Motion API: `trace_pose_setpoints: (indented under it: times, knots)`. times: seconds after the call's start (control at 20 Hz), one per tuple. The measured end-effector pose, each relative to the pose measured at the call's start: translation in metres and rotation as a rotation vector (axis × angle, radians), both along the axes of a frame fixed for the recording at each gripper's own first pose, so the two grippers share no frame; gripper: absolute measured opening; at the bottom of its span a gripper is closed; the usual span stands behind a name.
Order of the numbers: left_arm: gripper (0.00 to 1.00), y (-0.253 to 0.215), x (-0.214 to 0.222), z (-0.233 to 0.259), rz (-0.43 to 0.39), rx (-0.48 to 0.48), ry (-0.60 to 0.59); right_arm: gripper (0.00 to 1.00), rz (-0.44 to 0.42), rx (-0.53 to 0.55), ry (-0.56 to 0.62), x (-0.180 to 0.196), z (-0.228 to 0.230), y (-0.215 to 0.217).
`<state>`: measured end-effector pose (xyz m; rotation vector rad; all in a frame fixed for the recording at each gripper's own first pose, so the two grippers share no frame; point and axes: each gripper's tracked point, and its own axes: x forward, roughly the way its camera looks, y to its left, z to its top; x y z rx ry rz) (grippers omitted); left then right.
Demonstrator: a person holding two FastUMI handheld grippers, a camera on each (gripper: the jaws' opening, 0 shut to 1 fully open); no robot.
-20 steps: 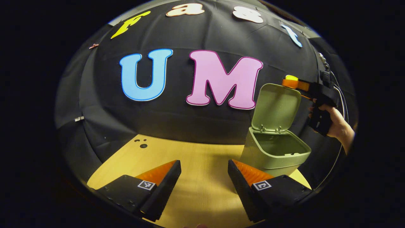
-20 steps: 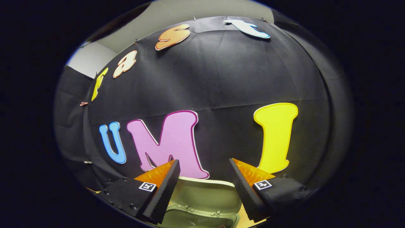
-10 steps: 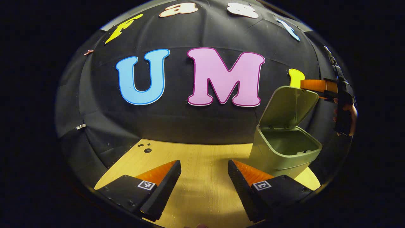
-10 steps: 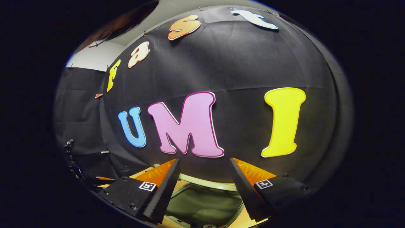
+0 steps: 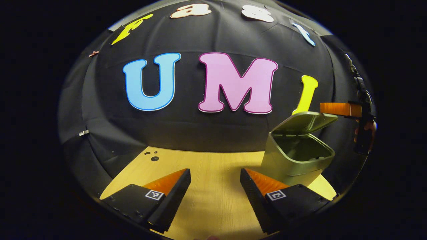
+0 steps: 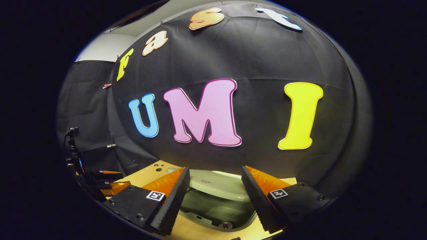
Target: Press the lid of the desktop garbage bin to open it, pick up the crumpled paper on the desktop and throw it into the bin, then pick up the pop can on the desktop and drop it into the bin, and finally close the garbage bin lid.
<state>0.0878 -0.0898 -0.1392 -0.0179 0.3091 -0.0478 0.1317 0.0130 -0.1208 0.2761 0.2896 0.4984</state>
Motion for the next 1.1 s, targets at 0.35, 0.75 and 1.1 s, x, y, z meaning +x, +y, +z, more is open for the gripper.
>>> trace_pose_setpoints:
  times: [0.35,0.75,1.1]
  knots:
    - [0.96,0.008,-0.018,0.003,-0.005,-0.011,-0.006,0.98,0.002,-0.053,0.099,-0.021,-0.046,0.012]
    - [0.96,0.011,-0.044,0.006,-0.022,-0.02,-0.002,0.98,-0.011,-0.131,0.173,-0.039,-0.087,0.02]
    - [0.96,0.016,-0.064,0.02,-0.043,-0.008,-0.036,0.98,-0.035,-0.097,0.168,-0.043,-0.091,0.018]
